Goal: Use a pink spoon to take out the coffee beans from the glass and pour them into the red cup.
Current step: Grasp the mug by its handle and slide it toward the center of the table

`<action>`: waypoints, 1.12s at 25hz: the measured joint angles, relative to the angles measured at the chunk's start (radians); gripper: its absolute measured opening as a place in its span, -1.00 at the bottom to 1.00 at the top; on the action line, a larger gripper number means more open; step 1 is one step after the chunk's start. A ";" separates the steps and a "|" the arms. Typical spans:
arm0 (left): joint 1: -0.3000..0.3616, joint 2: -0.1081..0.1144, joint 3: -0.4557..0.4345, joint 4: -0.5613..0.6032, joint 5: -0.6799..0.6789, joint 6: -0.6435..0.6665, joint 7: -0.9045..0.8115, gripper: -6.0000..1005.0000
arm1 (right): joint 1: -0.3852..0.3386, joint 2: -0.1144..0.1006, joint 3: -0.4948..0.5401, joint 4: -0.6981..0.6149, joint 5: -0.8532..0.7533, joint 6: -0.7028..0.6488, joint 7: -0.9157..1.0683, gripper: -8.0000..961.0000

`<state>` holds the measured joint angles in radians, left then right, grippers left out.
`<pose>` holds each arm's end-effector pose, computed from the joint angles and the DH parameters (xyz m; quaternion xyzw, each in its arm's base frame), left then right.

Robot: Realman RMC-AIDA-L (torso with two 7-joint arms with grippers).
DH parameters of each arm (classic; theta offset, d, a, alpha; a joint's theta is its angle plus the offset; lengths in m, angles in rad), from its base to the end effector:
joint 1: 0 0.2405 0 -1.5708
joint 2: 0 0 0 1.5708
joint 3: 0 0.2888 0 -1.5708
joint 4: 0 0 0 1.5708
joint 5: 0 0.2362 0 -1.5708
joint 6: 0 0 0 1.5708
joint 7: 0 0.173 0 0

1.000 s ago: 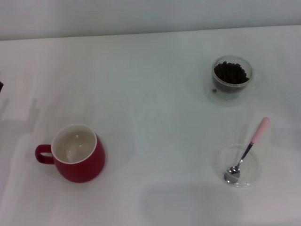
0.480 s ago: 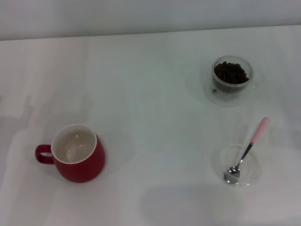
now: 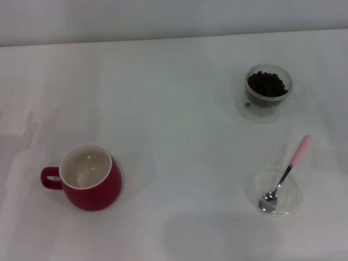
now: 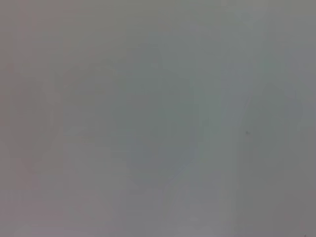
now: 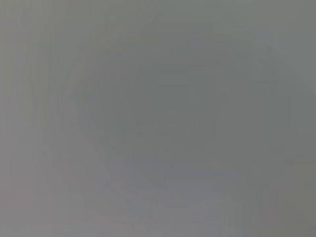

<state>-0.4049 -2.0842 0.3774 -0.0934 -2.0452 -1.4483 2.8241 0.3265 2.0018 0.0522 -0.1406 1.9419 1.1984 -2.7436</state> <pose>-0.3757 0.3372 -0.0360 -0.6666 -0.2439 -0.3805 0.5928 0.4925 0.3196 0.0972 -0.5322 0.2944 0.2575 0.7508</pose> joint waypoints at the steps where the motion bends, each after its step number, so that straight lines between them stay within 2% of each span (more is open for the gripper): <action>1: 0.000 0.000 0.000 0.001 0.000 0.001 0.000 0.51 | 0.000 0.000 0.000 0.003 0.007 0.004 0.002 0.78; 28: 0.050 -0.004 0.006 0.000 0.008 -0.066 0.000 0.51 | -0.017 0.000 -0.012 0.031 0.000 0.026 0.054 0.78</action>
<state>-0.3551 -2.0886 0.3839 -0.0930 -2.0373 -1.5145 2.8241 0.3091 2.0018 0.0397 -0.1093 1.9421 1.2248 -2.6893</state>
